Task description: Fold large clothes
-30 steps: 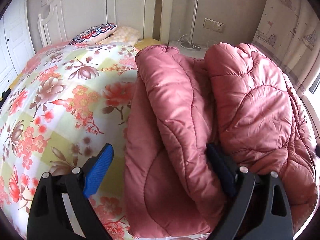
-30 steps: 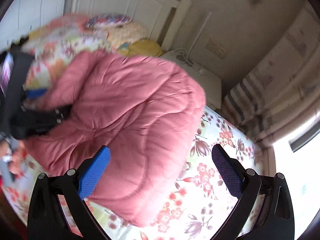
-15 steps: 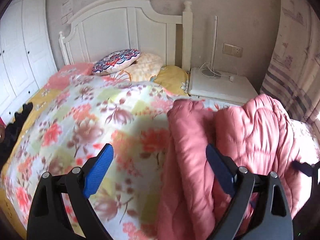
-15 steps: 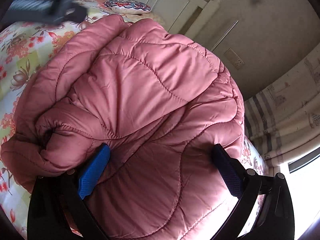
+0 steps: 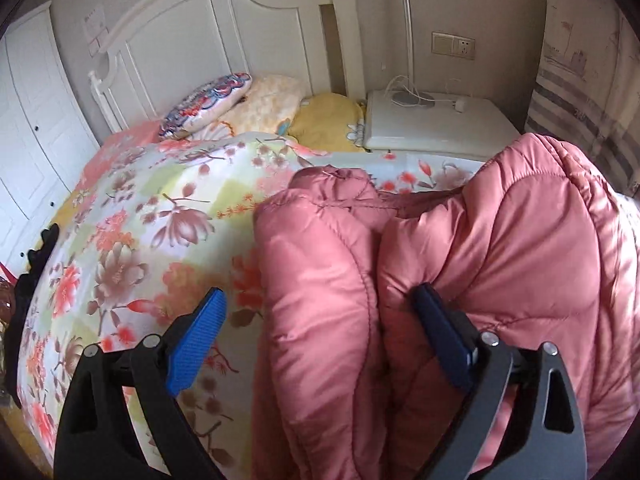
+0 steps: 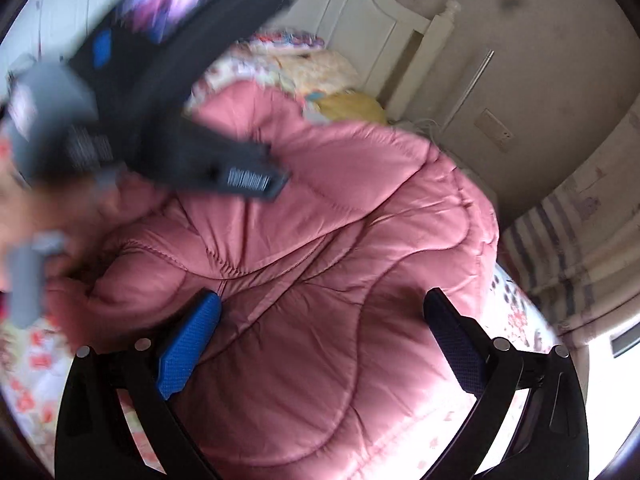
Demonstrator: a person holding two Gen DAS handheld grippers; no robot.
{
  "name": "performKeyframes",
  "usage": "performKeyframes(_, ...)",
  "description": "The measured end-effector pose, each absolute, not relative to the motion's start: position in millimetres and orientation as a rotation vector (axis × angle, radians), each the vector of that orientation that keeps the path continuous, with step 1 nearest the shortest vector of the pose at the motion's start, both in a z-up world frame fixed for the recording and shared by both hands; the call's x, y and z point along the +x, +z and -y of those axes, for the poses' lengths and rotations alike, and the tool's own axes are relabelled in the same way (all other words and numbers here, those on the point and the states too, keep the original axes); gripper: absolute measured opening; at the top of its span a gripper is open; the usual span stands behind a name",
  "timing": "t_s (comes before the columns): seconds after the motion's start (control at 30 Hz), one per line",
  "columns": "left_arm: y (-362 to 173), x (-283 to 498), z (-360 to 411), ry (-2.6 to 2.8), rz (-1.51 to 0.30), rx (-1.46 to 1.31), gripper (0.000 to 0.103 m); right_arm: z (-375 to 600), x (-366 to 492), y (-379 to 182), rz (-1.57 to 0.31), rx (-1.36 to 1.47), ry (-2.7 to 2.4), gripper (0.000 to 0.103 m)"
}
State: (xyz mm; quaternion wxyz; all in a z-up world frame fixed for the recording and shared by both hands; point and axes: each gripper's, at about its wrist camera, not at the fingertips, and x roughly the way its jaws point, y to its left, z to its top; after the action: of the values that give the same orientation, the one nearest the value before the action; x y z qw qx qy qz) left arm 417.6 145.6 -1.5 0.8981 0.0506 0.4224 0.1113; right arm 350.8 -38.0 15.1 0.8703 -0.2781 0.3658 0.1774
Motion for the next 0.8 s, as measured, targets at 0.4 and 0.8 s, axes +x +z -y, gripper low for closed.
performKeyframes(0.4, -7, 415, -160, 0.186, -0.872, 0.079, 0.101, 96, 461, 60, -0.966, 0.121, 0.659, 0.098)
performKeyframes(0.8, -5, 410, -158, 0.201, -0.849, 0.077, 0.101, 74, 408, 54, -0.901, -0.152, 0.424, 0.097)
